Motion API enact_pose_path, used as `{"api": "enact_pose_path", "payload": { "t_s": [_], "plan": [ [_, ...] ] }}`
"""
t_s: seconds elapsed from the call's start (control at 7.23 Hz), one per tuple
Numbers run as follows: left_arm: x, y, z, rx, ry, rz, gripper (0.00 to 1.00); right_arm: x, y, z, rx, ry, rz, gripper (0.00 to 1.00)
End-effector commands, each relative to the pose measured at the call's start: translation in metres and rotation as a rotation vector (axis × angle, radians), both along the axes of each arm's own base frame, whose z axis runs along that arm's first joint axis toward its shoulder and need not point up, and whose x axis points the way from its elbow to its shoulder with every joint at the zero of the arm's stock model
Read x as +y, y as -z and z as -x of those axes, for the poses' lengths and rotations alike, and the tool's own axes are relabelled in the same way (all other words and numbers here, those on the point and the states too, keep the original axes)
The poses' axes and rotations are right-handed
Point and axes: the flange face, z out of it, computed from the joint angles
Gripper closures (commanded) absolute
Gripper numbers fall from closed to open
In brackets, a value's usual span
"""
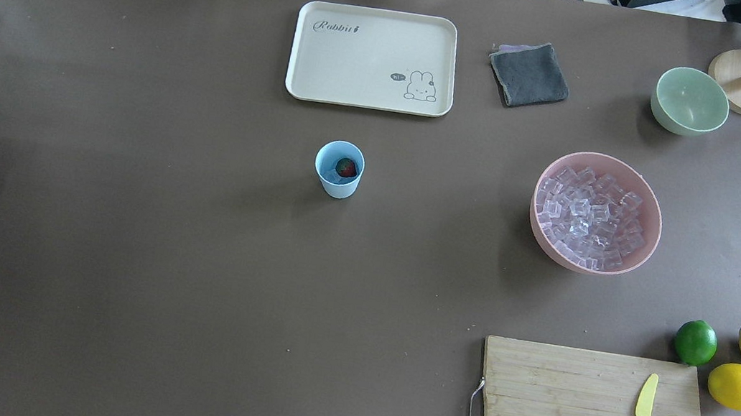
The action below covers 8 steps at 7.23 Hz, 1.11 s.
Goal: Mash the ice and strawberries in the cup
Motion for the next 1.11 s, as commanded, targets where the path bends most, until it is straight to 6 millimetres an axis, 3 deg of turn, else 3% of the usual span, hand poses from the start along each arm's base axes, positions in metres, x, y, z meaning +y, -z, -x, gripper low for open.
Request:
{"api": "enact_pose_path", "payload": {
  "t_s": [0.0,0.55,0.69,0.83,0.97],
  "plan": [
    [0.0,0.003,-0.002,0.016,-0.007,-0.023,0.75,0.001,0.0,0.001,-0.001,0.001,-0.001,0.01],
    [-0.004,0.012,-0.003,0.011,-0.069,-0.094,0.77,0.001,0.004,0.0,0.0,-0.001,-0.007,0.0],
    [-0.012,0.036,-0.006,0.024,-0.066,-0.139,0.77,0.001,0.006,0.0,0.0,-0.001,-0.011,0.0],
    [-0.033,0.083,-0.014,0.056,-0.063,-0.214,0.77,0.0,0.009,0.0,0.003,-0.001,-0.017,0.0],
    [-0.071,0.136,-0.028,0.082,-0.053,-0.292,0.77,0.001,0.011,0.0,-0.001,-0.003,-0.019,0.0]
  ]
}}
